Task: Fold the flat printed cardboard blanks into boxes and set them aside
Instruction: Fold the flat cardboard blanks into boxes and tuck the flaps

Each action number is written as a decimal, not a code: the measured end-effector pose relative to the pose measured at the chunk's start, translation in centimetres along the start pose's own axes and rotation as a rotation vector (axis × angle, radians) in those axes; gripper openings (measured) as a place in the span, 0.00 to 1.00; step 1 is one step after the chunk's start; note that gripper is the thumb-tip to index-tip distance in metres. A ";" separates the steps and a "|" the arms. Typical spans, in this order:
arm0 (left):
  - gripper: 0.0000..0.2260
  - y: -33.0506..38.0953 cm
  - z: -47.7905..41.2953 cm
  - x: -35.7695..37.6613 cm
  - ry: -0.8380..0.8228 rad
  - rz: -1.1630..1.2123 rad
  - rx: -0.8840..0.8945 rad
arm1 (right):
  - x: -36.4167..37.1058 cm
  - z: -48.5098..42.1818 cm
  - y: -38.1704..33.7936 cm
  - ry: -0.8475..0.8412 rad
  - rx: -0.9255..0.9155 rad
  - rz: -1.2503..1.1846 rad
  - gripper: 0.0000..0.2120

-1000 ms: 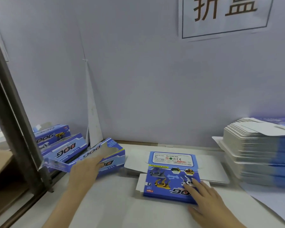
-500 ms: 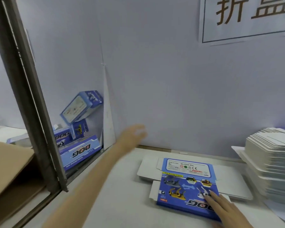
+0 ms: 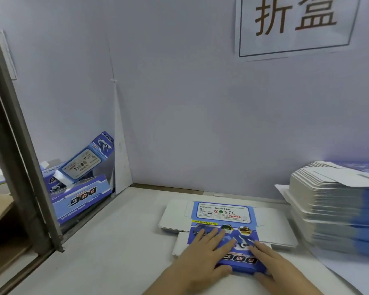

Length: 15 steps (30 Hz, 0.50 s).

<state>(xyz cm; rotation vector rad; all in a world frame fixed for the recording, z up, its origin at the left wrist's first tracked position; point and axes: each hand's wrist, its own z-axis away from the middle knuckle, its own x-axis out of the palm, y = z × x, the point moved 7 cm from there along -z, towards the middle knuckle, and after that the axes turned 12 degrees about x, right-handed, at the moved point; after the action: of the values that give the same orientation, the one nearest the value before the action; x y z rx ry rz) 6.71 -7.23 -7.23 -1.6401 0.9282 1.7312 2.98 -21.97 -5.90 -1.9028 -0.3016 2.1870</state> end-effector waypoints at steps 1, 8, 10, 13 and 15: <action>0.27 0.0 -0.1 0.2 -0.012 -0.011 -0.017 | -0.3 0.2 0.0 0.007 0.008 -0.023 0.31; 0.24 -0.1 1.8 -1.3 0.148 0.129 -0.041 | -4.7 2.7 0.2 0.195 -0.029 -0.319 0.17; 0.17 -0.1 3.3 -5.7 0.433 0.052 0.014 | -6.8 3.7 0.6 0.333 -0.072 -0.452 0.19; 0.10 -0.3 6.6 -12.8 0.942 -0.129 0.015 | -9.6 4.6 1.3 0.528 -0.069 -0.676 0.24; 0.10 -0.6 7.6 -16.6 1.114 -0.126 -0.106 | -11.0 4.6 1.2 0.590 -0.047 -0.803 0.27</action>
<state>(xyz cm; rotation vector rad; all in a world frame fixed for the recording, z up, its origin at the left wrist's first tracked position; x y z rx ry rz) 3.97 0.11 9.27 -2.7021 1.1344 0.6756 -0.13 -26.49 4.72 -1.8803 -0.8211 1.0753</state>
